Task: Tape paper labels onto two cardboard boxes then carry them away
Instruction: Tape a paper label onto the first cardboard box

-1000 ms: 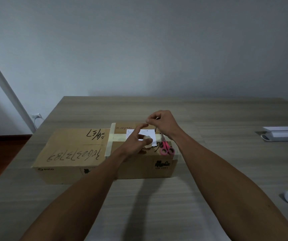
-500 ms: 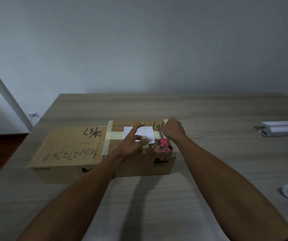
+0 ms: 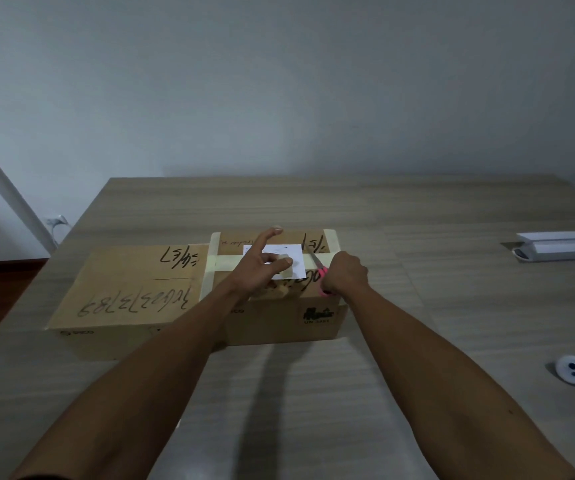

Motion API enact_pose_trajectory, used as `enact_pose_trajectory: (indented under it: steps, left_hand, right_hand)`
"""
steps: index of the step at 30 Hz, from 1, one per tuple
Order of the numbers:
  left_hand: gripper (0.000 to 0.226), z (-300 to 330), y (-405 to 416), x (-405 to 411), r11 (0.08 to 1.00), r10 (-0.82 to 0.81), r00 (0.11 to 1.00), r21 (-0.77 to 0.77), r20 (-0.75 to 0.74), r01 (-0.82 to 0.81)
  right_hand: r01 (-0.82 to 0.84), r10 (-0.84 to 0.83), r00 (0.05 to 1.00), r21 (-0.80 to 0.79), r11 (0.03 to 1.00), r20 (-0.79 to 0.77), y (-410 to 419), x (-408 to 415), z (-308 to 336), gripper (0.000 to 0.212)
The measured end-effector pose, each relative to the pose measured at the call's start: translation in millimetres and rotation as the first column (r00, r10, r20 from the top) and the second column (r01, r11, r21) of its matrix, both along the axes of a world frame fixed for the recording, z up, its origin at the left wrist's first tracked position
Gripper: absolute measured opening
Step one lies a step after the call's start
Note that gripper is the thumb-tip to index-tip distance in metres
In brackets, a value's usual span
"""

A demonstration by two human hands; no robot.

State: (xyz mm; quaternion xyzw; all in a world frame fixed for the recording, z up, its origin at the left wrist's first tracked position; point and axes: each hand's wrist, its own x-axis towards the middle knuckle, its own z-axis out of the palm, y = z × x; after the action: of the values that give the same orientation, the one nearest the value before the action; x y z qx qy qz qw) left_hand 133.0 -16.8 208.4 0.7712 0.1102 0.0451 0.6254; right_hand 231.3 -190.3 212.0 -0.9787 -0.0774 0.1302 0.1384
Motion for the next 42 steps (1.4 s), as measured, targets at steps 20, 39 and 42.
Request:
enact_pose_trajectory:
  steps: [20,39,42]
  left_hand:
    - [0.068,8.8,40.1,5.2,0.999,-0.017,0.994,0.038,-0.107,0.021]
    - [0.069,11.1,32.8,8.7,0.981,-0.181,0.975,0.05,-0.132,0.189]
    - [0.071,8.7,31.0,8.6,0.98,-0.181,0.972,0.053,-0.147,0.191]
  right_hand:
    - [-0.268,0.315,0.865,0.17,0.948,-0.391,-28.3,53.5,51.3,0.059]
    - [-0.333,0.41,0.818,0.248,0.91,-0.404,-29.5,41.3,54.1,0.024]
    - [-0.362,0.431,0.829,0.245,0.899,-0.357,-28.6,41.5,50.9,0.029]
